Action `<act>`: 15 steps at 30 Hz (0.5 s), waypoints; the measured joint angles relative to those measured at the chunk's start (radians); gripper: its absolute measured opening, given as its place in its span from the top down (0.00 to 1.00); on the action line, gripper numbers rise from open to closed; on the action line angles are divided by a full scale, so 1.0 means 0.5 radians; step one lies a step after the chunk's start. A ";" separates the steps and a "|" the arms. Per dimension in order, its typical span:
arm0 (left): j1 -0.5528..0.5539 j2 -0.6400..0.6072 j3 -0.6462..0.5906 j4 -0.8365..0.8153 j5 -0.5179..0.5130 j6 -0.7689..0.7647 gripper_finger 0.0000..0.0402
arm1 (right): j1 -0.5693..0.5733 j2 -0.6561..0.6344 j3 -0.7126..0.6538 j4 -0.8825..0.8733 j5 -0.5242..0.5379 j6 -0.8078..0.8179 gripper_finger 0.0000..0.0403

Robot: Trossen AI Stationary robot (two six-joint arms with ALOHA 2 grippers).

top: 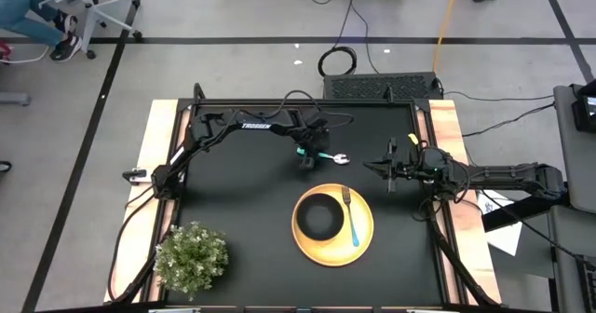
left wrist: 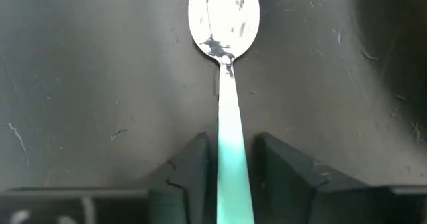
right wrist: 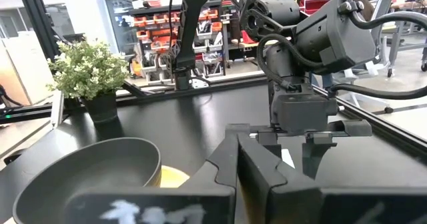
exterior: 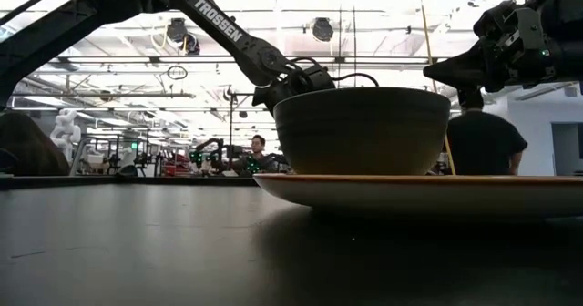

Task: Set table place
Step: Put the blue spoon into the black bowl

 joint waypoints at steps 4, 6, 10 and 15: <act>0.000 0.000 0.000 -0.001 0.000 0.000 0.78 | 0.000 0.000 0.000 0.000 0.000 0.000 1.00; 0.000 0.000 0.000 -0.001 0.001 -0.002 0.84 | 0.000 0.000 0.000 0.000 0.000 0.000 1.00; -0.001 -0.001 0.000 -0.001 0.002 -0.002 0.88 | 0.001 0.000 0.000 0.000 0.000 0.000 1.00; -0.001 -0.001 0.000 0.000 0.002 -0.009 0.88 | 0.000 0.000 0.000 0.000 0.000 0.000 1.00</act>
